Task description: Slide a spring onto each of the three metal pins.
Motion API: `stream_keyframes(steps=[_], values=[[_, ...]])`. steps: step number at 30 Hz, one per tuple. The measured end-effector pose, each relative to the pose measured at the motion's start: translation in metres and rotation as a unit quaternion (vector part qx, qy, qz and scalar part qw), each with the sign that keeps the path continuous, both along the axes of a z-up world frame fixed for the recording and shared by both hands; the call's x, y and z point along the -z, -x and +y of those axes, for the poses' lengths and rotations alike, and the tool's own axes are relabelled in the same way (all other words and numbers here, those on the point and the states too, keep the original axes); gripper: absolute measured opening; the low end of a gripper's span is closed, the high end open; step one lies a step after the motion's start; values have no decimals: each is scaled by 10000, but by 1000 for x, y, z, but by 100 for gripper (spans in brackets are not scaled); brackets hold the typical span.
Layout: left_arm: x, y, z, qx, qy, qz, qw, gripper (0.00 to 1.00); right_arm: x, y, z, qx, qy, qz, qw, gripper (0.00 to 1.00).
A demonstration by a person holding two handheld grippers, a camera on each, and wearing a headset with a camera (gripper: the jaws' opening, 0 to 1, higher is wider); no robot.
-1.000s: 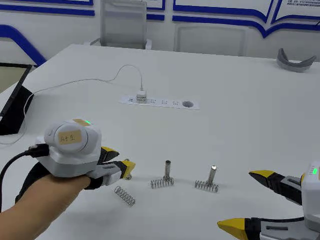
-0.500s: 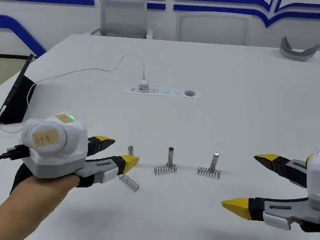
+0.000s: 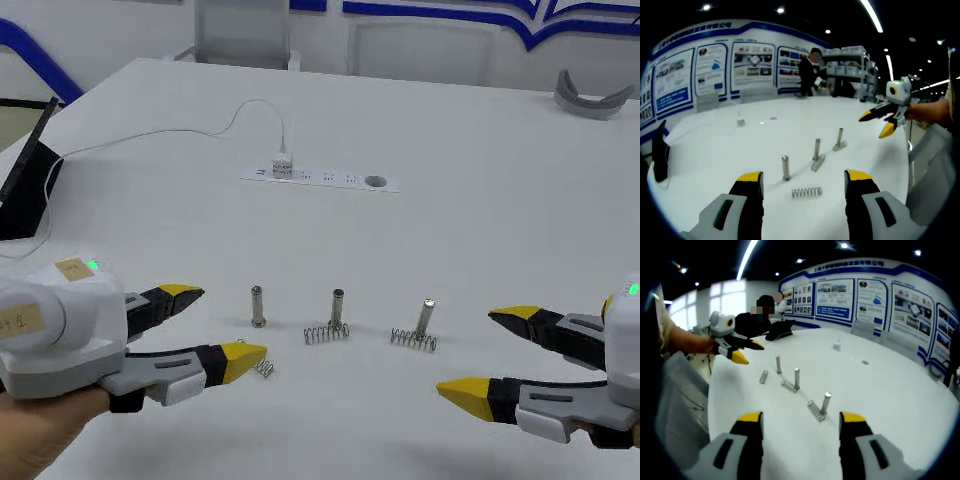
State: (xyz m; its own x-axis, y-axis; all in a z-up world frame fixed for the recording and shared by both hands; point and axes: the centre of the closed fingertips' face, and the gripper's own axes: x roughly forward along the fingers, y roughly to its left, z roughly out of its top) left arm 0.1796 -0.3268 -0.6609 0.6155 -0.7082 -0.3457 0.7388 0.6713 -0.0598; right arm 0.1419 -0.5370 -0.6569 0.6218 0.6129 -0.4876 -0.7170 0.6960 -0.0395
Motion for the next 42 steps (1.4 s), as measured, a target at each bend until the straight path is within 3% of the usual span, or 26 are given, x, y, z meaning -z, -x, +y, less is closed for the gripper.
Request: stream_keyframes(steps=[6, 11, 18, 24, 30, 42], values=[[4, 5, 1, 116, 60, 46, 9999, 72, 0, 2, 16, -188, -6, 112, 9998, 53], [8, 7, 3, 105, 0, 73, 9999, 72, -4, 4, 43, -423, -272, 291, 9983, 50], [13, 7, 12, -58, 23, 157, 9999, 72, -1, 4, 79, -724, -351, 494, 9955, 43], [16, 10, 16, -103, -20, 185, 9998, 72, -3, -2, 113, -1057, -235, 420, 9932, 38], [19, 15, 15, -55, -58, 217, 9997, 72, 16, -11, 139, -1123, -45, 531, 9922, 33], [22, 18, 14, 42, -92, 241, 9997, 71, 48, -22, 177, -1049, 39, 744, 9917, 30]])
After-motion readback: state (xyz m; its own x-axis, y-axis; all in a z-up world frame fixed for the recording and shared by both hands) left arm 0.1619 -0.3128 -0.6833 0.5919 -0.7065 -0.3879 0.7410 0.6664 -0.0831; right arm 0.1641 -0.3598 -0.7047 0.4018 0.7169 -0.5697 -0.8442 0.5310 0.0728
